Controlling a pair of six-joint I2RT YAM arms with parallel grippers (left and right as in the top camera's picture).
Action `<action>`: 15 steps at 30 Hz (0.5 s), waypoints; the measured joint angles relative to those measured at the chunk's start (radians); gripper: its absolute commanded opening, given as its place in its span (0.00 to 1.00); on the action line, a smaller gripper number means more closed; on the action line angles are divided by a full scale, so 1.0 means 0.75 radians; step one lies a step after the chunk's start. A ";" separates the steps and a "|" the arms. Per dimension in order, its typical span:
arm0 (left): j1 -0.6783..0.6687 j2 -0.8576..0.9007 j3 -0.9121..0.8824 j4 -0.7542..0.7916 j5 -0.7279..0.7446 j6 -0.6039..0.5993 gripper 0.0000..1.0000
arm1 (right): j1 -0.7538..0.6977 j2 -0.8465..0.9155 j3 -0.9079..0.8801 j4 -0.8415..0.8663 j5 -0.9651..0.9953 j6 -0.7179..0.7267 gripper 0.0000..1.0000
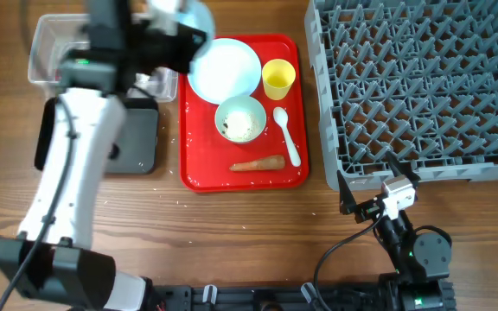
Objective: Sort waste into correct bins and load items into the dishwasher rack
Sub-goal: 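Place the small blue bowl onto the blue plate with left gripper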
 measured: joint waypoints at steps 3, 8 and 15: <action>-0.146 0.134 0.001 0.108 -0.293 0.113 0.04 | 0.000 0.000 0.000 0.001 0.000 0.000 1.00; -0.196 0.461 -0.004 0.204 -0.490 0.223 0.04 | 0.000 0.000 0.000 0.001 0.000 -0.001 1.00; -0.191 0.586 -0.018 0.202 -0.507 0.256 0.31 | 0.000 0.000 0.000 0.001 0.000 0.000 1.00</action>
